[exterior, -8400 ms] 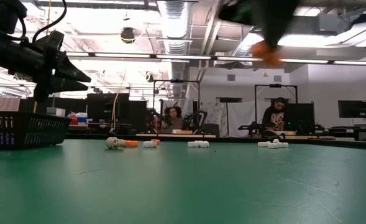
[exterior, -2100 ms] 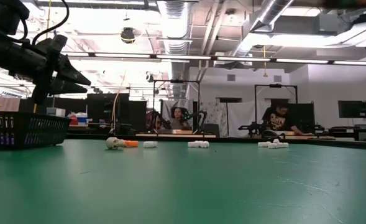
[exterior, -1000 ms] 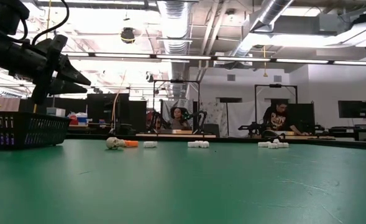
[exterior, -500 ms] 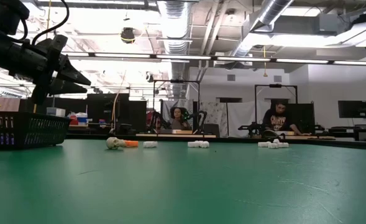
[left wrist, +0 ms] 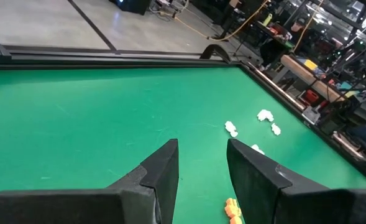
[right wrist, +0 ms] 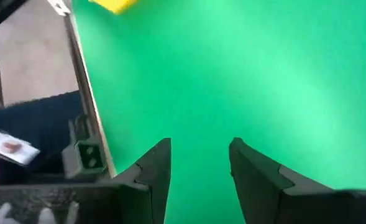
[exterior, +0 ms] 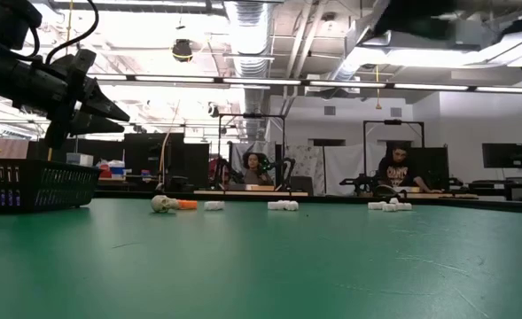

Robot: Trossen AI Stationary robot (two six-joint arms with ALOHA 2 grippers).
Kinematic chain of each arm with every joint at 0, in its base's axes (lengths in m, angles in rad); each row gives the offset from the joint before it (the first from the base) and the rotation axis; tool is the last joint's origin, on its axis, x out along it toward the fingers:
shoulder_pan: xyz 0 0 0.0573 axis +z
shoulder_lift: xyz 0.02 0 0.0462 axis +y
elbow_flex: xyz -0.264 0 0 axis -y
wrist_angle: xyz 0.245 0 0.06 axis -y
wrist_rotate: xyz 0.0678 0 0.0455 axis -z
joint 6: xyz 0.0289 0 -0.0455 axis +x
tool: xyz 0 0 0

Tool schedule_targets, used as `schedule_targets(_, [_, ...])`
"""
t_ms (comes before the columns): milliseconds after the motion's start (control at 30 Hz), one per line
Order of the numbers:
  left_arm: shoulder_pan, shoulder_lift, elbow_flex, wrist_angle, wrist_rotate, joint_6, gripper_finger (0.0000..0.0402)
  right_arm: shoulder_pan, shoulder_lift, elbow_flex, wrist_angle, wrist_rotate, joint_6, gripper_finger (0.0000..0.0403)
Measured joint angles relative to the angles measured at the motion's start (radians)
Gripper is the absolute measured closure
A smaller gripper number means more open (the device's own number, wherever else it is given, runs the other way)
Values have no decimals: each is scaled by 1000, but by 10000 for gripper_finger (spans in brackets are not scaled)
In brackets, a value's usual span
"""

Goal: Sort Halloween decoration
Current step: Put the orange skeleton toy into the bottom black basket

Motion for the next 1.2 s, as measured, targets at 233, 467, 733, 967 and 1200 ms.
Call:
schedule_targets(233, [0, 0, 0, 0, 1, 17, 276, -185, 0, 1, 182, 87, -507, 222])
schedule_targets(467, [0, 0, 0, 0, 1, 30, 276, -324, 14, 1, 283, 87, -835, 223])
schedule_targets(733, [0, 5, 0, 0, 3, 41, 276, -390, 175, 3, 631, -46, -1118, 223])
schedule_targets(967, [-1, 32, 0, 0, 5, 50, 276, -440, 328, 0, 884, -90, -1205, 223])
schedule_targets(1200, [-1, 52, 0, 0, 3, 51, 276, -543, 402, -2, 1007, -217, -1178, 223])
